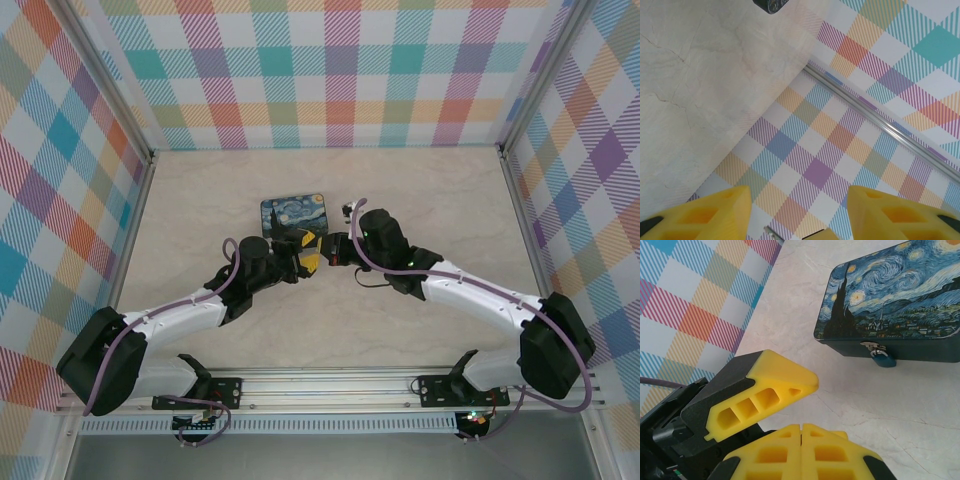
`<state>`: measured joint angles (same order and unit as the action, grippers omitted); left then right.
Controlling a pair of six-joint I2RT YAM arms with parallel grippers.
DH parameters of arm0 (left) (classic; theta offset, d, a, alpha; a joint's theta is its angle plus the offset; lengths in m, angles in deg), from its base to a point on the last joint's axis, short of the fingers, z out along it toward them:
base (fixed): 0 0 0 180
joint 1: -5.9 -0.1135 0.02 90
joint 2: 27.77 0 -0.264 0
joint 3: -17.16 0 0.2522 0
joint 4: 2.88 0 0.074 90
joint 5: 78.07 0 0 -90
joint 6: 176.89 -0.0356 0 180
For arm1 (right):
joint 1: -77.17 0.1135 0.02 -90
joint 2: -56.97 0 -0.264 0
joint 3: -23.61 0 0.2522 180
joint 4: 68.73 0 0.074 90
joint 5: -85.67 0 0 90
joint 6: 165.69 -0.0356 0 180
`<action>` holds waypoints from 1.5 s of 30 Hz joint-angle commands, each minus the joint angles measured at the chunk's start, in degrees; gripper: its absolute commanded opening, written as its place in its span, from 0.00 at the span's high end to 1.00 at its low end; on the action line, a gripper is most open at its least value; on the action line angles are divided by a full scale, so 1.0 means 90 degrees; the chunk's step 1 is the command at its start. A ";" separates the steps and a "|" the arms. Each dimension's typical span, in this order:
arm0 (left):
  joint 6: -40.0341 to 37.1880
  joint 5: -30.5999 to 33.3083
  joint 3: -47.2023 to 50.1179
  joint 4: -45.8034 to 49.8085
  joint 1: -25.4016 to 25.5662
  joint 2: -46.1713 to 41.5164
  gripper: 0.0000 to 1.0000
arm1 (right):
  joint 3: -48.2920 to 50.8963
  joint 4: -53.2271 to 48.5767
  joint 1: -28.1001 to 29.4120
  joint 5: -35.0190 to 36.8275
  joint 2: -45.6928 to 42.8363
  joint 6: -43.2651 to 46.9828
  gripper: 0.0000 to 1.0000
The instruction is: Unlock a padlock with a key
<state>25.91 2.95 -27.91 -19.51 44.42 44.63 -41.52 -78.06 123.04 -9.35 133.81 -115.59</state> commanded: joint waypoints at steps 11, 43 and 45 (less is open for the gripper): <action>0.0219 -0.0109 -0.0112 -0.0094 0.0084 0.0045 0.50 | -0.0281 0.0308 0.0192 -0.0149 0.0303 -0.0120 1.00; 0.0212 -0.0012 -0.0037 -0.0163 0.0085 0.0034 0.99 | 0.0022 -0.0082 0.0197 0.0068 -0.0049 -0.0067 1.00; 0.0188 -0.0007 -0.0046 -0.0123 0.0080 0.0025 1.00 | 0.0052 -0.0090 0.0197 0.0103 -0.0100 -0.0078 1.00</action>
<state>25.91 2.80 -27.93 -19.49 44.47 44.94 -41.57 -79.53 124.48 -8.47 133.39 -115.98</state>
